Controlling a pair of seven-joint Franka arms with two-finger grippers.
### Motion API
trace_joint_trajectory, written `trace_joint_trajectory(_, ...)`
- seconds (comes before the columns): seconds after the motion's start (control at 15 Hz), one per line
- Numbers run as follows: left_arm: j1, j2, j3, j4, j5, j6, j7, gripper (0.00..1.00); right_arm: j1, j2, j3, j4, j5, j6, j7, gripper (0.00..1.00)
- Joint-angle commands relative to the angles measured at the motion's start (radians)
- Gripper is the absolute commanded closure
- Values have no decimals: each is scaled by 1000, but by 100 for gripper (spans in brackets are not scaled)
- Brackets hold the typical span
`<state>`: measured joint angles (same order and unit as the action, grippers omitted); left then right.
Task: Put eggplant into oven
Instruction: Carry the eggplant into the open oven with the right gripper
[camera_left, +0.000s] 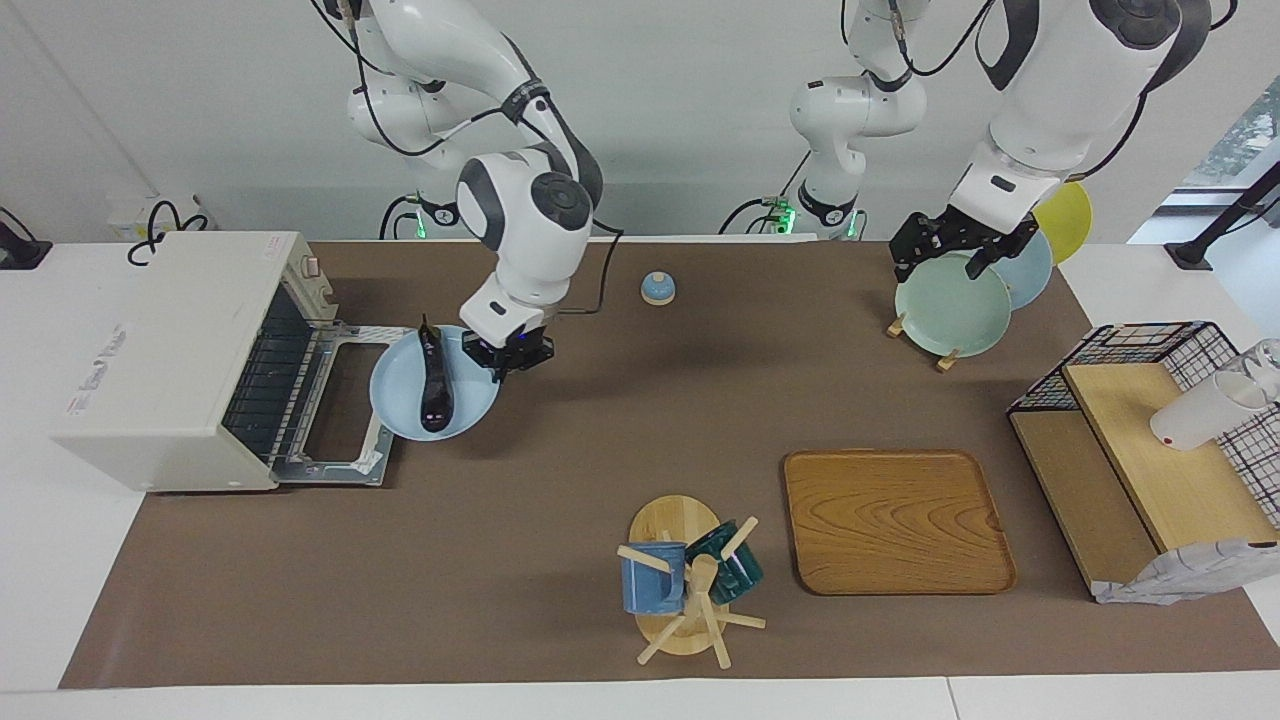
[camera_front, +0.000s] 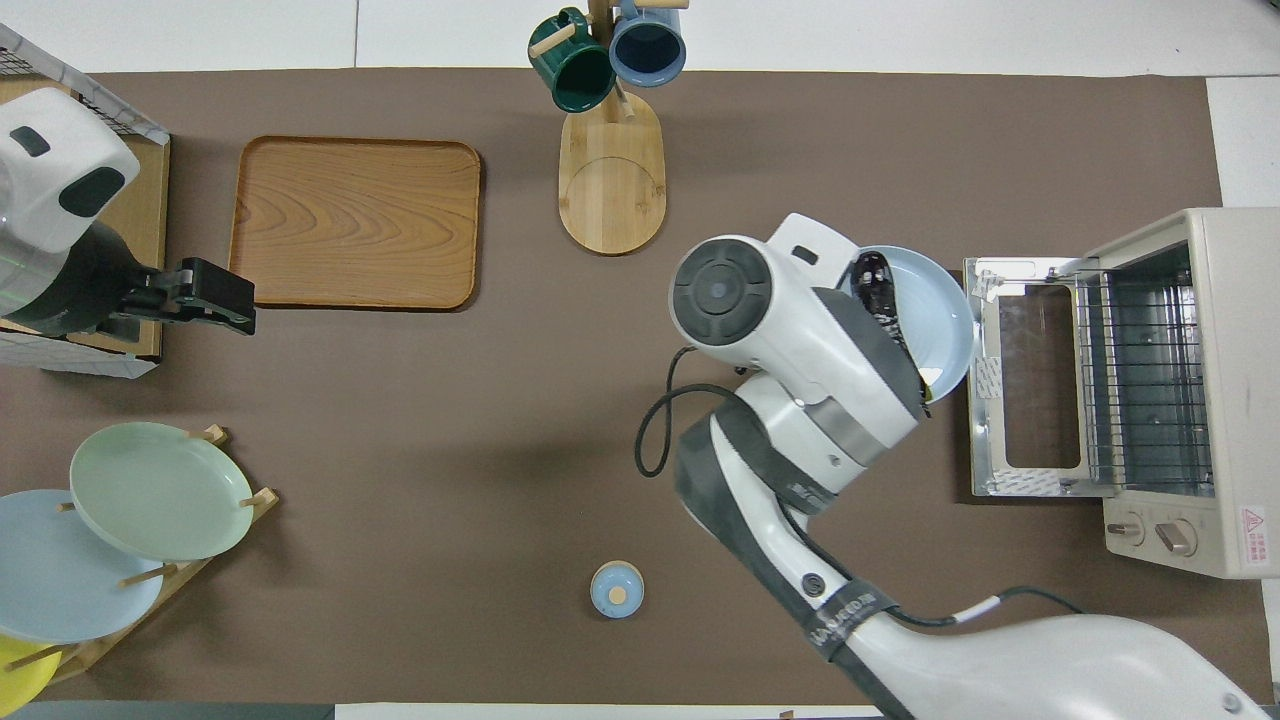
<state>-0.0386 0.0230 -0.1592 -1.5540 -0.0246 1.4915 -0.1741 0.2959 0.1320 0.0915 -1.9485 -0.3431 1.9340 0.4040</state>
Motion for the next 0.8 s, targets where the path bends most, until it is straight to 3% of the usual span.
trace_joint_trajectory(0.0,-4,-37,1,-46,-1,19,-8,0,-134,-113,13,-147,64,69,-158,100)
trace_joint_trajectory(0.2,-3,-40,1,-46,-1,19,-7,0,-265,-164,11,-193,160,69,-354,100)
trace_joint_trajectory(0.73,8,-43,1,-44,-1,18,2,0,-438,-207,10,-251,167,106,-592,100)
